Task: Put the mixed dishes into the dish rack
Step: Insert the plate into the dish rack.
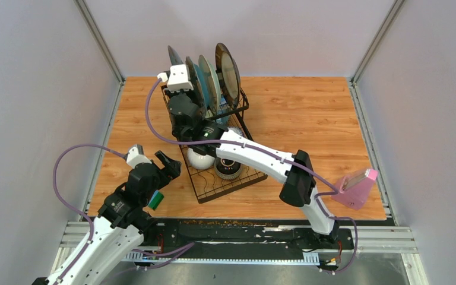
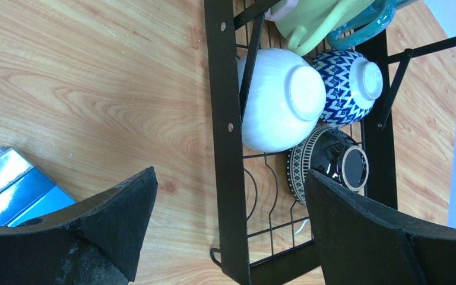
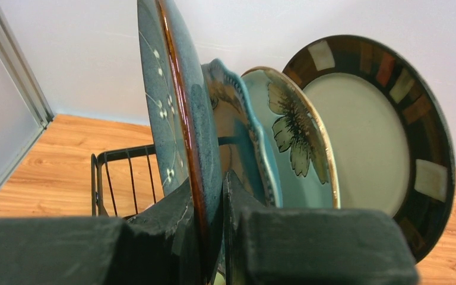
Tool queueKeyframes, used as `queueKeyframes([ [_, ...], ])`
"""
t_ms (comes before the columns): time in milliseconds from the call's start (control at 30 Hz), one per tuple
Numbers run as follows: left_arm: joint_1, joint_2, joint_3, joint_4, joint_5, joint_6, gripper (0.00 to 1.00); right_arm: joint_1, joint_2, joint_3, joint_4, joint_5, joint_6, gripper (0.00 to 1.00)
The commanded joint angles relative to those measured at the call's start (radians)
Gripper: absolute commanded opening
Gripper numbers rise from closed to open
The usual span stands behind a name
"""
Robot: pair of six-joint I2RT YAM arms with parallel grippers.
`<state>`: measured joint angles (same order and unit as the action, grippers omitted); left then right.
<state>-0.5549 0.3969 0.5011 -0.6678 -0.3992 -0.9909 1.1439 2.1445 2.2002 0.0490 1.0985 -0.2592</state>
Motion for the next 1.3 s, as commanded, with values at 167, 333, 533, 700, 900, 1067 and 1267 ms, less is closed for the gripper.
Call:
queueKeyframes([
  [167,0.005,0.009,0.005,0.037,-0.001,-0.021,1.00,-0.011,0.005,0.085,0.066,-0.022,0.072,0.00],
  [333,0.004,0.008,-0.001,0.041,0.002,-0.023,1.00,-0.017,0.009,0.083,0.029,-0.034,0.103,0.00],
  [533,0.004,0.014,-0.001,0.048,0.006,-0.023,1.00,-0.022,-0.005,0.080,0.002,-0.046,0.114,0.00],
  [700,0.004,0.021,0.000,0.052,0.010,-0.023,1.00,-0.021,-0.044,0.062,-0.010,-0.048,0.130,0.00],
  [900,0.004,0.024,-0.001,0.054,0.013,-0.024,1.00,-0.014,-0.087,-0.003,-0.011,-0.061,0.131,0.09],
  [1067,0.004,0.027,0.000,0.060,0.014,-0.023,1.00,-0.010,-0.105,-0.020,-0.012,-0.076,0.135,0.15],
  [1267,0.004,0.031,0.002,0.060,0.014,-0.021,1.00,-0.009,-0.124,-0.022,-0.030,-0.102,0.153,0.22],
])
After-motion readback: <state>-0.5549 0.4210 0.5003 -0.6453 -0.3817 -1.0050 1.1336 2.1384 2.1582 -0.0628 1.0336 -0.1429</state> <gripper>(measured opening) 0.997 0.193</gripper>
